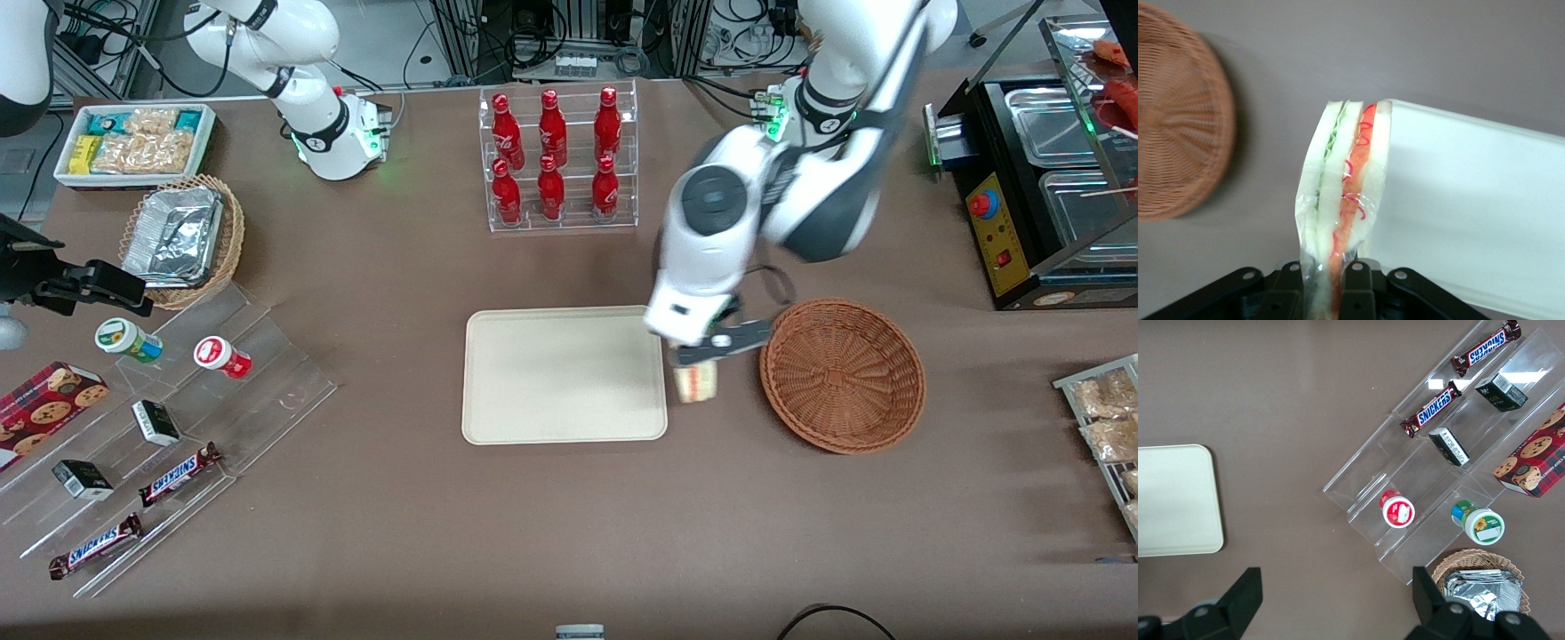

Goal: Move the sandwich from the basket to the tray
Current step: 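Lift the sandwich and carry it over the cream tray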

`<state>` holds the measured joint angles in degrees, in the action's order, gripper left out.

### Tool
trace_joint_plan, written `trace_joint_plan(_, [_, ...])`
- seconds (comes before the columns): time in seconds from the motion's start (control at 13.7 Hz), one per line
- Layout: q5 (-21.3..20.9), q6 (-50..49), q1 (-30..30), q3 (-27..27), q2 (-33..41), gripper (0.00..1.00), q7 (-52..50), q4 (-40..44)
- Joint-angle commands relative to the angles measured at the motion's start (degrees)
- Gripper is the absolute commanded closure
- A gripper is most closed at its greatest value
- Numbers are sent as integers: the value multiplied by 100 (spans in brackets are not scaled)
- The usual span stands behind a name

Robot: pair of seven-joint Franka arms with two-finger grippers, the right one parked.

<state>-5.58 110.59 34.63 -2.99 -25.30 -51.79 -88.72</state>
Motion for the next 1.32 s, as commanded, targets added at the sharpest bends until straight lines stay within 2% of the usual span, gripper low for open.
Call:
trace_joint_plan(0.0, [22, -3, 289, 89, -931, 100, 196, 961])
trace_joint_plan(0.29, [4, 822, 684, 45, -1406, 100, 635, 1128])
trace_joint_plan(0.59, [30, 850, 922, 44, -1767, 100, 513, 1270])
trace_joint_plan(0.95, [4, 982, 1124, 45, -2102, 100, -584, 1541])
trace_joint_plan(1.24, [-31, 991, 1212, 53, -2321, 100, -901, 1656])
